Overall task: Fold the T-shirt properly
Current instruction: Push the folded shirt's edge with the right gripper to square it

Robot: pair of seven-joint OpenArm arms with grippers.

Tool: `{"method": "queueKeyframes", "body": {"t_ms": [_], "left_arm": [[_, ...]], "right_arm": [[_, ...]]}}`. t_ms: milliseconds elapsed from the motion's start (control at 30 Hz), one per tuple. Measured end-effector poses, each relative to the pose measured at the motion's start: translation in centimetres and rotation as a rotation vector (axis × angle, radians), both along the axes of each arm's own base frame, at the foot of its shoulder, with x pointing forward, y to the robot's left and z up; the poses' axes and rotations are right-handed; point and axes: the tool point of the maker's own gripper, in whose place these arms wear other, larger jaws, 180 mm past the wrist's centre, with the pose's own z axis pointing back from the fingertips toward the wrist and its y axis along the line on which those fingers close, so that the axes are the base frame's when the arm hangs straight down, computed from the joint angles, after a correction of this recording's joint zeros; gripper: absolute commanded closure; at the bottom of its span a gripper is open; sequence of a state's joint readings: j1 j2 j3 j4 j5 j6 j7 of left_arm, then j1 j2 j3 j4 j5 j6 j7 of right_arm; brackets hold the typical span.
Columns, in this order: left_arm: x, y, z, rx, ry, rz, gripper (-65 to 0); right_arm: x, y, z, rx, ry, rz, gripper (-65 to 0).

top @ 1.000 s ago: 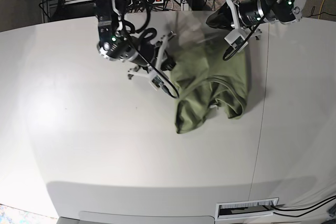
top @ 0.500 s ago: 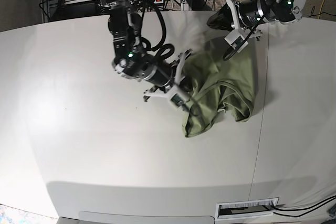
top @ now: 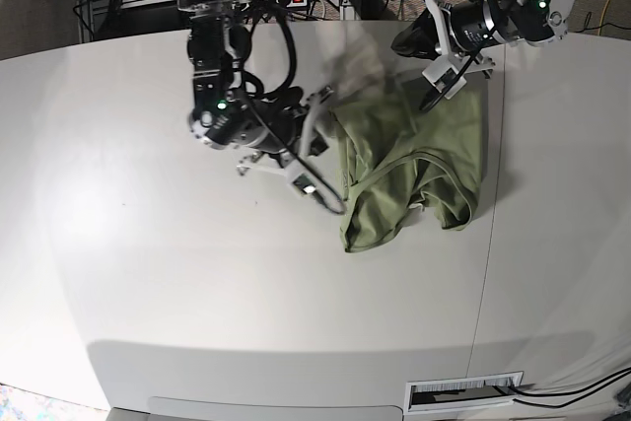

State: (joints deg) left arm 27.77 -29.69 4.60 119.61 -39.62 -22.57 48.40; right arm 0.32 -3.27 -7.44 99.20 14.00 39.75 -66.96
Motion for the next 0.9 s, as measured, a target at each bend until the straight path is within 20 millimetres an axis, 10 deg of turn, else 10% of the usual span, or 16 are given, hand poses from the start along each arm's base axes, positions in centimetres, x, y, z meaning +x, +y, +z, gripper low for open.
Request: {"method": "queueKeyframes", "body": {"t_ms": [167, 333, 633, 900], "left_arm": [[0.0, 0.0, 0.0, 0.001, 0.0, 0.0, -1.0], [0.1, 0.0, 0.1, -0.004, -0.006, 0.002, -1.0], [0.1, 0.0, 0.1, -0.005, -0.009, 0.003, -1.0], [0.1, -0.1, 0.1, -0.006, -0.011, -0.003, -1.0]], "right_arm": [[0.2, 2.7, 5.8, 0.229, -0.116, 0.037, 0.0], [0.1, 4.6, 5.7, 0.239, -0.17, 0.079, 0.0], [-0.3, 8.7, 1.9, 0.164, -0.131, 0.219, 0.0], [-0.2, 4.3, -1.5, -0.009, -0.007, 0.15, 0.0]]}}
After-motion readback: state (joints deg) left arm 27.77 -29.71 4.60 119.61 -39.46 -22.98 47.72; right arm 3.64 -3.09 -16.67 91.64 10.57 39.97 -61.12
